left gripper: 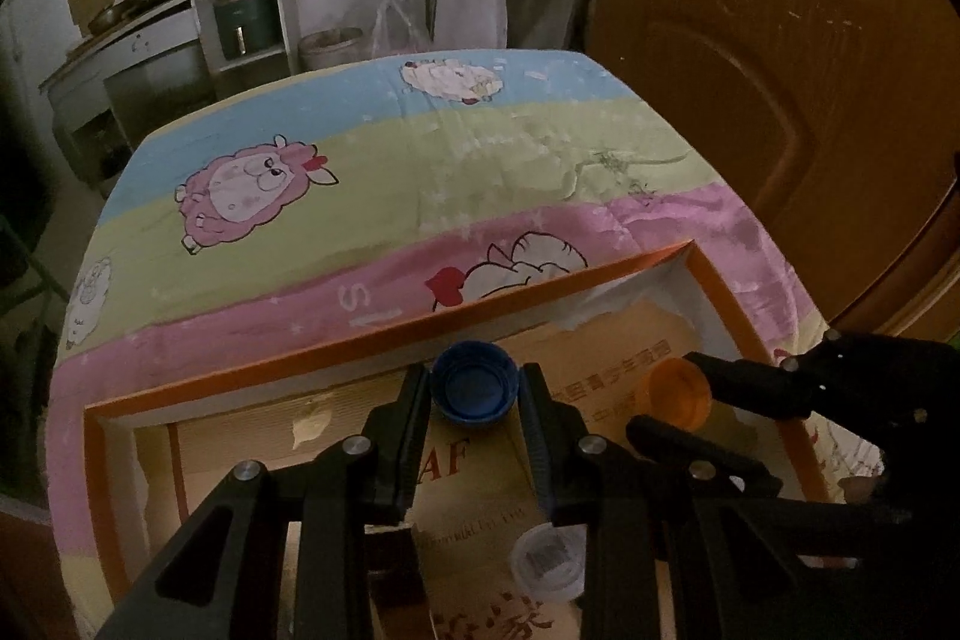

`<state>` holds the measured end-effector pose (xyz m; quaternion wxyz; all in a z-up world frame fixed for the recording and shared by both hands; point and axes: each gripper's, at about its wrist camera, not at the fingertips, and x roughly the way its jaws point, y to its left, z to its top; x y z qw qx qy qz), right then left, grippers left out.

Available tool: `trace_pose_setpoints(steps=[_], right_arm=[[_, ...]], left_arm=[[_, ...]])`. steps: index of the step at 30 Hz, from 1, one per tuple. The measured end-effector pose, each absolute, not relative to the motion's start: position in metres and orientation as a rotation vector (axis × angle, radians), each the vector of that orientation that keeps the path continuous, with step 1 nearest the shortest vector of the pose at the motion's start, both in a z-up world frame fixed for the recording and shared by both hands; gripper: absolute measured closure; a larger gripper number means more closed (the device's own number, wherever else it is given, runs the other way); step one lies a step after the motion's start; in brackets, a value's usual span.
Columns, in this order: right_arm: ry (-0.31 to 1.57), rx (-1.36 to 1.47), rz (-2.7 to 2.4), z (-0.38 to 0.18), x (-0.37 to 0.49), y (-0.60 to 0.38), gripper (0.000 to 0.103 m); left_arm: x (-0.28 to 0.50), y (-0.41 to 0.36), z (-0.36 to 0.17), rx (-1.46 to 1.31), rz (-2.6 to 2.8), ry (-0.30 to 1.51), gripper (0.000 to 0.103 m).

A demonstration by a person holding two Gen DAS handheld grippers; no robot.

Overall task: Organize rigid objects
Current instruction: 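Carry the blue cap and orange cap with both grippers into the tray, then open the right gripper releasing the orange cap while the left gripper releases the blue cap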

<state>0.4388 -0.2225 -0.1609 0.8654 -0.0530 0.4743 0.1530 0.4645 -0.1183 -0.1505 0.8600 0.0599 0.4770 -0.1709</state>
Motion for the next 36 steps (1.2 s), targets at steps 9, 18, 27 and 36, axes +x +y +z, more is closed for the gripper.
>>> trace_pose_setpoints(steps=[9,18,27,36], right_arm=[[1.030,-0.125,0.331,-0.166,0.441,-0.219,0.072],[1.053,-0.128,0.335,-0.170,0.444,-0.217,0.072],[1.052,-0.139,0.338,-0.170,0.444,-0.218,0.067],[1.026,-0.165,0.322,-0.166,0.439,-0.215,0.054]], left_arm=[[0.468,-0.124,-0.160,0.168,-0.353,1.025,0.072],[0.468,-0.121,-0.162,0.156,-0.360,1.018,0.072],[0.467,-0.119,-0.162,0.148,-0.372,1.014,0.059],[0.461,-0.118,-0.154,0.139,-0.376,0.996,0.054]])
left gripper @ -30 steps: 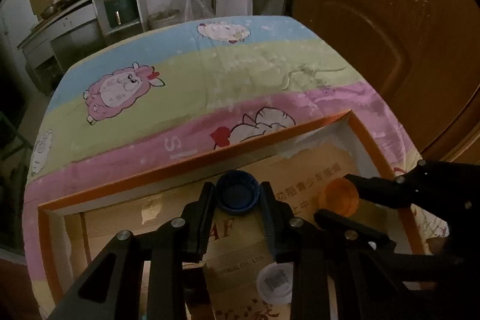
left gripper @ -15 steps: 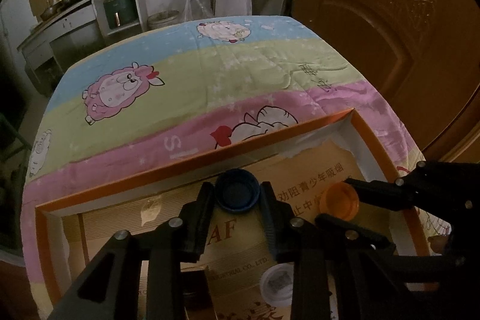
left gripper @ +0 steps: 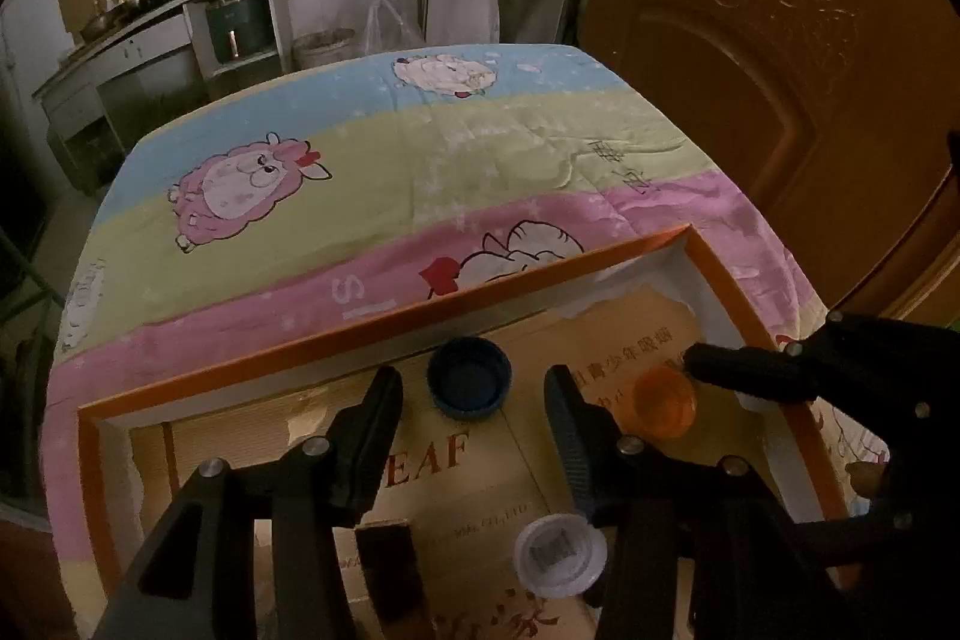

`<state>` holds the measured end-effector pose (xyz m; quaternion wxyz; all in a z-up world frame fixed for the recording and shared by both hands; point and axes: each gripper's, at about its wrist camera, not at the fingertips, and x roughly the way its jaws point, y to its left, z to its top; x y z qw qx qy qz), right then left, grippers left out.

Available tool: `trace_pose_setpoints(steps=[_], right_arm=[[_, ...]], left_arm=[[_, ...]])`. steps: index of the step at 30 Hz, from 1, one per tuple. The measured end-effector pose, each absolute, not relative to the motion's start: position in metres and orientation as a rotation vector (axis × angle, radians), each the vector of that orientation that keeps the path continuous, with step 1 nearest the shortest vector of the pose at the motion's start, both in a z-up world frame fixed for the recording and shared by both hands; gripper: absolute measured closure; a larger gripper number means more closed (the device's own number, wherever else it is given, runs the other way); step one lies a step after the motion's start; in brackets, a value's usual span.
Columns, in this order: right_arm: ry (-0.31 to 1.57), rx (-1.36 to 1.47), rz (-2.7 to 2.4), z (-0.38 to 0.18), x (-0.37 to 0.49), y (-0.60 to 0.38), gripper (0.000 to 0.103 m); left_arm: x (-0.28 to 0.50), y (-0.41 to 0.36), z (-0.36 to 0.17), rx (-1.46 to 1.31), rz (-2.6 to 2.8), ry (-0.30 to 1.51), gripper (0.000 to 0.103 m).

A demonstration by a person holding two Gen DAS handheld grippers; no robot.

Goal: Organize rigid objects

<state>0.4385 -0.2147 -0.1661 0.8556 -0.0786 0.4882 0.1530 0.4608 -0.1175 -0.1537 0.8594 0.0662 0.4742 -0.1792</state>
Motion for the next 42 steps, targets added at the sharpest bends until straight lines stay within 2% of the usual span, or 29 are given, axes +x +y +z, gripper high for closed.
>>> trace_pose_setpoints(steps=[3,7,11,42], right_arm=[[1.011,-0.173,0.318,-0.162,0.435,-0.213,0.053],[1.002,-0.172,0.311,-0.158,0.429,-0.214,0.051],[0.994,-0.159,0.301,-0.153,0.422,-0.214,0.049],[0.914,-0.057,0.246,-0.107,0.337,-0.209,0.048]], left_arm=[[0.458,-0.115,-0.151,0.128,-0.380,0.992,0.053],[0.455,-0.110,-0.146,0.105,-0.377,0.980,0.042],[0.447,-0.104,-0.137,0.084,-0.378,0.958,0.041],[0.345,-0.053,-0.076,0.023,-0.249,0.783,0.041]])
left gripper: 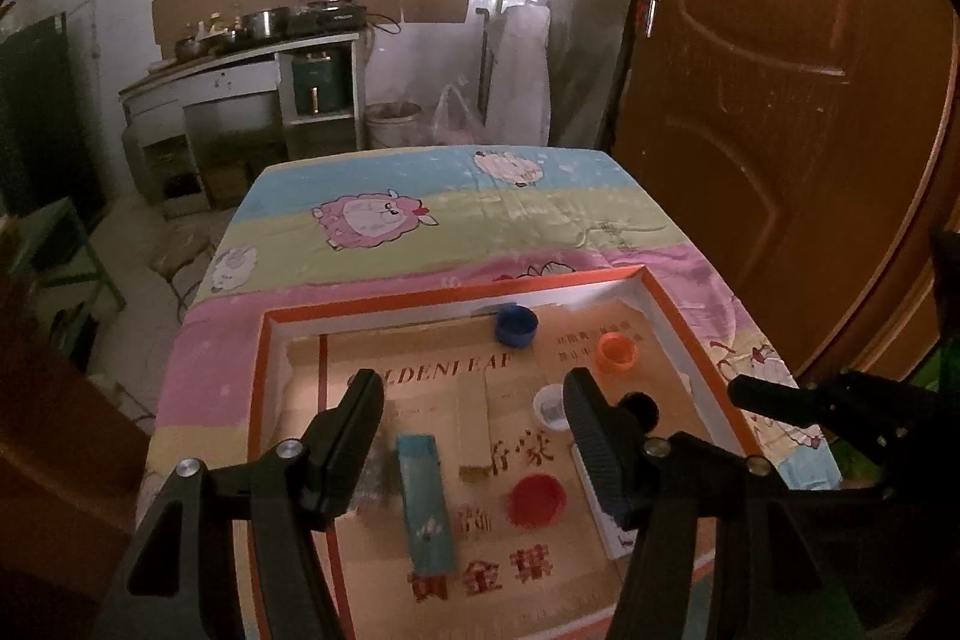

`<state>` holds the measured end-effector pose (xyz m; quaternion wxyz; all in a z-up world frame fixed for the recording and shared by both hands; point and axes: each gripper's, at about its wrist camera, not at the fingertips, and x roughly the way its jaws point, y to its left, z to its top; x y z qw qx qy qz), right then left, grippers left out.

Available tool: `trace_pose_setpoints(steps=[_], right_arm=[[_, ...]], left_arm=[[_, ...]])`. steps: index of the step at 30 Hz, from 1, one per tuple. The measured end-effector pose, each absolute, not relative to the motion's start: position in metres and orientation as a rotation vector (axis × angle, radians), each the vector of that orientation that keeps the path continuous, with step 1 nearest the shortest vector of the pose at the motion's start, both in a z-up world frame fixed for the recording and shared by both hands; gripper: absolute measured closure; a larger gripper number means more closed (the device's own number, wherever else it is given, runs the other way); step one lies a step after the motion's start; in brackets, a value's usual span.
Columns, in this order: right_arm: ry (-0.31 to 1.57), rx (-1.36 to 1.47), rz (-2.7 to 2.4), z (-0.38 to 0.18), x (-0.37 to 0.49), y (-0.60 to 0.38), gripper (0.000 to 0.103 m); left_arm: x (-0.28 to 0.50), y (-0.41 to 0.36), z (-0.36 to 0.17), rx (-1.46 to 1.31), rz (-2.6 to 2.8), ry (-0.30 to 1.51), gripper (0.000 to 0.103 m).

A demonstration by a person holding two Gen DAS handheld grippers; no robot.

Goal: Organize rigid objects

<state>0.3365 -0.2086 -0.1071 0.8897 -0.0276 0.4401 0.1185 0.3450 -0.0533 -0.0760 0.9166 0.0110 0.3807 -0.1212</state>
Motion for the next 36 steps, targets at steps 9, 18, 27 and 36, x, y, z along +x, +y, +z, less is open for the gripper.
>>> trace_pose_setpoints(steps=[9,18,27,36], right_arm=[[0.891,-0.051,0.237,-0.098,0.309,-0.198,0.048],[0.872,-0.036,0.233,-0.089,0.288,-0.191,0.048],[0.849,-0.010,0.219,-0.084,0.261,-0.187,0.048],[0.809,-0.003,0.173,-0.071,0.222,-0.179,0.048]], left_arm=[[0.319,-0.041,-0.071,0.002,-0.228,0.781,0.041],[0.294,-0.036,-0.066,-0.001,-0.213,0.766,0.041],[0.264,-0.033,-0.060,0.001,-0.199,0.748,0.041],[0.227,-0.029,-0.050,-0.002,-0.190,0.718,0.041]])
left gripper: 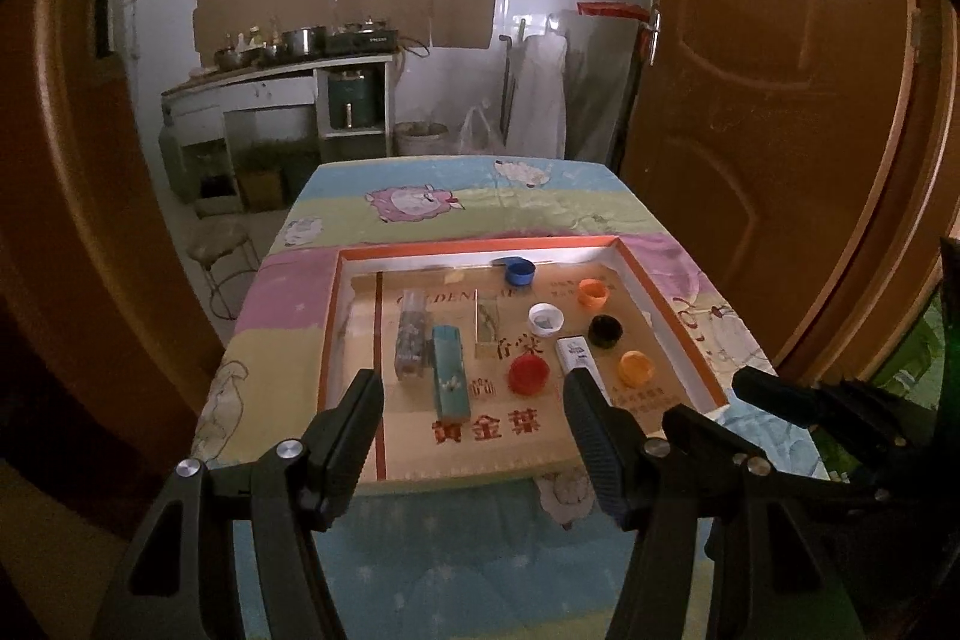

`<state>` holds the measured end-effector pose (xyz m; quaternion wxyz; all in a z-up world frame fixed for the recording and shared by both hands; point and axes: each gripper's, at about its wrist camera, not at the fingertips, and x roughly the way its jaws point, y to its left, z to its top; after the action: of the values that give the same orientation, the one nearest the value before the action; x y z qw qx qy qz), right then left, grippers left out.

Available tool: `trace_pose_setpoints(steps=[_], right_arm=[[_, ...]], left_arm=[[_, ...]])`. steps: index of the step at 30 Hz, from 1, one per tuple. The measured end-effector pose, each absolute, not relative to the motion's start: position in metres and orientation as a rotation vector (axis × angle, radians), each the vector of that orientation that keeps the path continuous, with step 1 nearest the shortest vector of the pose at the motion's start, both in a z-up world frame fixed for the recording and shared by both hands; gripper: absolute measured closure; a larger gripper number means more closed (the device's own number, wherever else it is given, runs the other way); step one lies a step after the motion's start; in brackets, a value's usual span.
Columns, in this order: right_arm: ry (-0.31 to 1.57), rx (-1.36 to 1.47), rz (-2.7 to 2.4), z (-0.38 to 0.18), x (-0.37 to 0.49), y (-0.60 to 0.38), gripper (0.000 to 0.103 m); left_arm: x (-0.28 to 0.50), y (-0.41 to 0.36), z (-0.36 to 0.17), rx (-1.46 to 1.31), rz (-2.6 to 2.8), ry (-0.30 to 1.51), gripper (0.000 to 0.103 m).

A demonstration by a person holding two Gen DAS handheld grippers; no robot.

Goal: Organize rigid objects

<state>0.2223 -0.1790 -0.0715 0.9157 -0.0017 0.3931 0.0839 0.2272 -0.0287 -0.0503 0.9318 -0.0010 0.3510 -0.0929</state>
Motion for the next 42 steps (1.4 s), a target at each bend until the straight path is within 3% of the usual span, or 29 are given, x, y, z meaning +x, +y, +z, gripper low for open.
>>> trace_pose_setpoints(steps=[42], right_arm=[[0.614,-0.005,-0.020,-0.020,0.058,-0.170,0.048]], left_arm=[[0.062,-0.026,-0.021,-0.044,-0.039,0.567,0.042]])
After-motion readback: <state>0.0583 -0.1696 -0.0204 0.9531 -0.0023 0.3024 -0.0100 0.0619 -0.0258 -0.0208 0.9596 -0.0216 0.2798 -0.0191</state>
